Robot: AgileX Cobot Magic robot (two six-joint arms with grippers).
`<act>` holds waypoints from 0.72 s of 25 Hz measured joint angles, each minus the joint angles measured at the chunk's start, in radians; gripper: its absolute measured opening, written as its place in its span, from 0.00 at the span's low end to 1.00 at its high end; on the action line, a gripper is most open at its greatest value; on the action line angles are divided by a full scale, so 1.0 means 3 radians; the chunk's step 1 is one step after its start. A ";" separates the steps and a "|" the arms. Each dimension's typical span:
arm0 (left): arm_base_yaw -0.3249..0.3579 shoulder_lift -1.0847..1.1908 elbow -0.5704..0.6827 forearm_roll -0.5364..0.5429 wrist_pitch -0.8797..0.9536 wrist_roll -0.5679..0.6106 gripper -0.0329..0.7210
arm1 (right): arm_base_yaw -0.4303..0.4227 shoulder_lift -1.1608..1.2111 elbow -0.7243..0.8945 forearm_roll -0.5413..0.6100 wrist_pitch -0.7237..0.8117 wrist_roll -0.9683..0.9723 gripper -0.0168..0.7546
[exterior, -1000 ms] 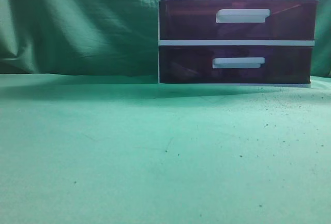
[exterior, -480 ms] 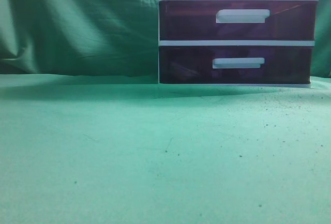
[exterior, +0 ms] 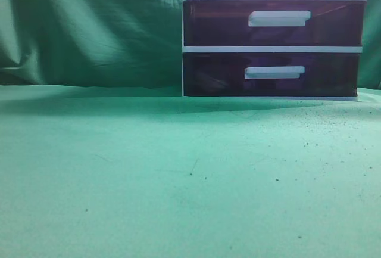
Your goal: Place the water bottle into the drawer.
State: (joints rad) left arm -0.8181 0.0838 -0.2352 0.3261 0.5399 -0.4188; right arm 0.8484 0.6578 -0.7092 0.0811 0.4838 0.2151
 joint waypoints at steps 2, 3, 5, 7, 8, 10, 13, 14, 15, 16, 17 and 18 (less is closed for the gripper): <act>0.0000 0.0000 0.0000 0.0000 0.0000 0.0000 0.04 | -0.0358 -0.0231 0.0101 -0.0124 0.0001 0.0063 0.02; 0.0000 0.0000 0.0000 0.0000 0.0000 0.0000 0.04 | -0.0554 -0.0361 0.0152 -0.0200 0.0007 0.0080 0.02; 0.0000 0.0000 0.0000 0.0000 0.0000 0.0000 0.04 | -0.0901 -0.0610 0.0254 -0.0354 0.0007 0.0086 0.02; 0.0000 0.0000 0.0000 0.0000 0.0000 0.0000 0.04 | -0.1253 -0.0888 0.0393 -0.0534 0.0007 0.0086 0.02; 0.0000 0.0000 0.0000 0.0000 0.0000 0.0000 0.04 | -0.1417 -0.1022 0.0457 -0.0605 0.0007 0.0086 0.02; 0.0000 0.0000 0.0000 0.0000 0.0000 0.0000 0.04 | -0.1692 -0.1258 0.0628 -0.0751 0.0002 0.0086 0.02; 0.0000 0.0000 0.0000 0.0000 0.0000 0.0000 0.04 | -0.2056 -0.1607 0.0923 -0.0999 0.0002 0.0086 0.02; 0.0000 0.0000 0.0000 0.0000 0.0000 0.0000 0.04 | -0.2168 -0.1726 0.1028 -0.1066 0.0002 0.0086 0.02; 0.0000 0.0000 0.0000 0.0000 0.0000 0.0000 0.04 | -0.2264 -0.1836 0.1111 -0.1107 0.0002 0.0086 0.02; 0.0000 0.0000 0.0000 0.0000 0.0000 0.0000 0.04 | -0.2332 -0.1925 0.1203 -0.1139 0.0002 0.0086 0.02; 0.0000 0.0000 0.0000 0.0000 0.0000 0.0000 0.04 | -0.2397 -0.2019 0.1289 -0.1165 0.0002 0.0086 0.02; 0.0000 0.0000 0.0000 0.0000 0.0000 0.0000 0.04 | -0.2444 -0.2097 0.1372 -0.1187 0.0008 0.0086 0.02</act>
State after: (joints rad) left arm -0.8181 0.0838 -0.2352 0.3261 0.5399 -0.4188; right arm 0.1153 0.0288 -0.2975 -0.2750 0.4862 0.2408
